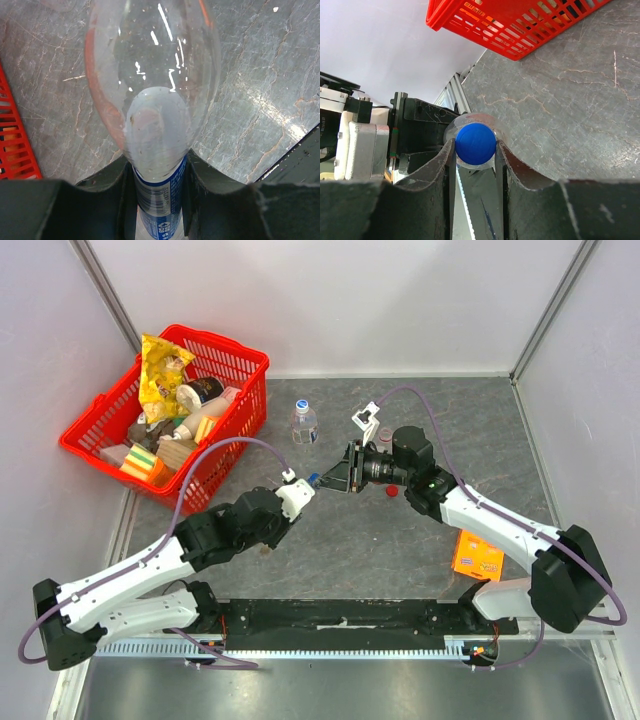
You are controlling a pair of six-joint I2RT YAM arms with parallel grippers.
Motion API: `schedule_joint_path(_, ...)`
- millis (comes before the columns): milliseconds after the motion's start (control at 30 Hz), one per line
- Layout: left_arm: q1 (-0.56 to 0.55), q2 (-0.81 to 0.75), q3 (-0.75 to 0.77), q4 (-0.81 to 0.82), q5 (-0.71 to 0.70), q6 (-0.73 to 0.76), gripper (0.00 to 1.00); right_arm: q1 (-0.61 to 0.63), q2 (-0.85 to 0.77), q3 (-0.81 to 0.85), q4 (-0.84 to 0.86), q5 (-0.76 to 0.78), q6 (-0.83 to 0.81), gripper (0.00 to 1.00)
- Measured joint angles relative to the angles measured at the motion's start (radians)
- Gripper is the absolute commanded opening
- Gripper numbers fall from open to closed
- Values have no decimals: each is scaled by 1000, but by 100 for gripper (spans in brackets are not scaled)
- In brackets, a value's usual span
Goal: Unscrew the bottle caps
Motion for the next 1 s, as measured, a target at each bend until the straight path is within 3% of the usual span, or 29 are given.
schedule_joint_path(100,0,2,0,-1,0,1,2,0,0,0,-6,0,-5,7)
schedule_joint_path(300,0,2,0,-2,1,8,2,0,0,0,-7,-4,-24,0)
schedule_joint_path(567,0,-1,3,-5,47,9,2,-1,-16,0,-16,-24,-72,0)
schedule_joint_path(1000,7,-22,61,-11,365,11,2,-7,-188,-32,-35,-166,-226,0)
